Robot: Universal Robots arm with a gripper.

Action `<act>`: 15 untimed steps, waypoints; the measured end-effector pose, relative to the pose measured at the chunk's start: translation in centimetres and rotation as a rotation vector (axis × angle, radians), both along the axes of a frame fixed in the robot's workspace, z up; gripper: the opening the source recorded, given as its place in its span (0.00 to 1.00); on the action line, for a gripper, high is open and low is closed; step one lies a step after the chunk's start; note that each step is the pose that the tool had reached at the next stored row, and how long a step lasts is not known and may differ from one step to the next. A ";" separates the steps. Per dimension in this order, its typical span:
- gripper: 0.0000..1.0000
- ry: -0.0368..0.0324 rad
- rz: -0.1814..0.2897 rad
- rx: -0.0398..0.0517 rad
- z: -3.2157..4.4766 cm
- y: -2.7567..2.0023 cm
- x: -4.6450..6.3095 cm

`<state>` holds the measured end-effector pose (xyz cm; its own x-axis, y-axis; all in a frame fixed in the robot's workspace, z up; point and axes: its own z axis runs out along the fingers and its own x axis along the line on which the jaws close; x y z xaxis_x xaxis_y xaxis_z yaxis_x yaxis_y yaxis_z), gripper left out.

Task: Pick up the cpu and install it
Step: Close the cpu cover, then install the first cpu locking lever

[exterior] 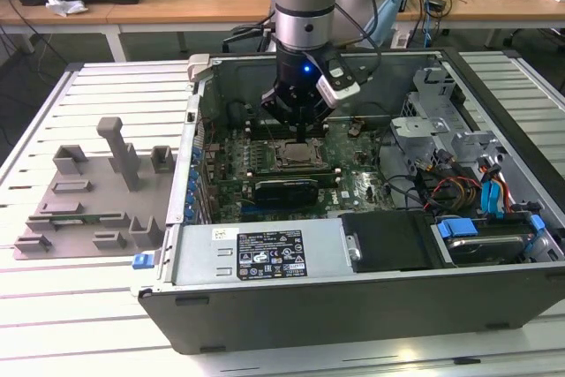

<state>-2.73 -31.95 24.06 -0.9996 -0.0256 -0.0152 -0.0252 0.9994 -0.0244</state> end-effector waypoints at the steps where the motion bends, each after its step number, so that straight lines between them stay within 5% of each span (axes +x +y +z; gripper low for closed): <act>1: 0.11 0.0000 0.000 -0.0002 0.00 0.00 0.0; 12: 0.11 0.0000 0.000 -0.0010 0.00 0.00 0.0; 15: 0.11 0.0000 0.000 -0.0010 0.64 0.00 0.0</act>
<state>-2.73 -31.95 24.70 -0.9996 -0.0255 -0.0152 -0.0252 0.9994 -0.0255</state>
